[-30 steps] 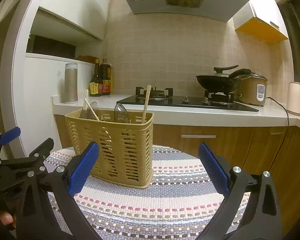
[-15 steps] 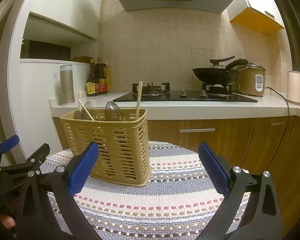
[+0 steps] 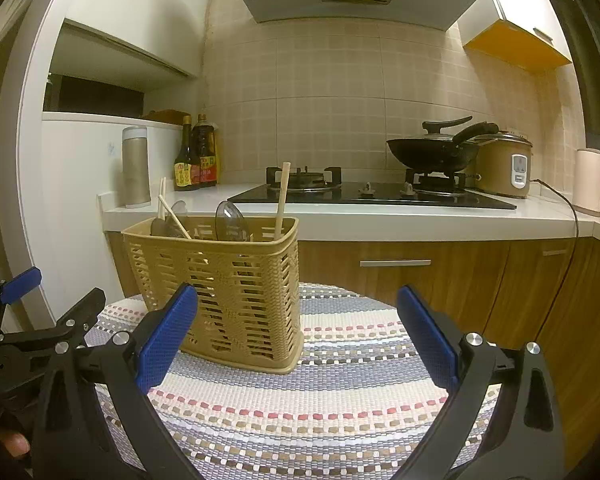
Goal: Organize utensils
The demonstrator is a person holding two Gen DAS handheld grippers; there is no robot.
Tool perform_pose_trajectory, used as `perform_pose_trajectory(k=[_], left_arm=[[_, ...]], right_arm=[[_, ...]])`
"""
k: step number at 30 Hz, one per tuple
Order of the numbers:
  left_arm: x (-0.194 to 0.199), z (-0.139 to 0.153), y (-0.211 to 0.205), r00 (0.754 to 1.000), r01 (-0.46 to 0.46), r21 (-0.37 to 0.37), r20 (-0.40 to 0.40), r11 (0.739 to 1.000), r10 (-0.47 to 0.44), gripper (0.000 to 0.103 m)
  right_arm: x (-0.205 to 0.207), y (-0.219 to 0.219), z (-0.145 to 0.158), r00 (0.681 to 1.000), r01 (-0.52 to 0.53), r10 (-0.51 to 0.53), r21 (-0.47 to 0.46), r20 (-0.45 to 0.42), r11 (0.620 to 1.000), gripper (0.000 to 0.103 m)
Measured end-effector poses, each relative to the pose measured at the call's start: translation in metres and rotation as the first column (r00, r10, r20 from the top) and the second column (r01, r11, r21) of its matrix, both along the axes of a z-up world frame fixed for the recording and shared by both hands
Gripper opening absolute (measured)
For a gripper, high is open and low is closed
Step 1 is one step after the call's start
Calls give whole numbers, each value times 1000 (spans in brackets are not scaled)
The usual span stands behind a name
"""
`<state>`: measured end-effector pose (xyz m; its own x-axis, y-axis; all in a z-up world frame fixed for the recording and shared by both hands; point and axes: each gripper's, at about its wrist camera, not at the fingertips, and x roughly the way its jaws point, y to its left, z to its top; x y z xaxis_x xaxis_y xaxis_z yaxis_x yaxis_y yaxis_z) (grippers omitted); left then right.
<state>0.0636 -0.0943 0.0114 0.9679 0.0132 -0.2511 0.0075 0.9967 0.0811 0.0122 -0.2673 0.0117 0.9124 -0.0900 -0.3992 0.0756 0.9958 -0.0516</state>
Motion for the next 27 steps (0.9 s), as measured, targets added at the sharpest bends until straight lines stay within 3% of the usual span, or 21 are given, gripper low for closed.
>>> perform_pose_trajectory(k=[27], left_arm=[[0,-2,0,1000,13,-1,-11,1000,-13,95]], right_arm=[[1,3,-3,1000,-15,15,-19,-12,1000,95]])
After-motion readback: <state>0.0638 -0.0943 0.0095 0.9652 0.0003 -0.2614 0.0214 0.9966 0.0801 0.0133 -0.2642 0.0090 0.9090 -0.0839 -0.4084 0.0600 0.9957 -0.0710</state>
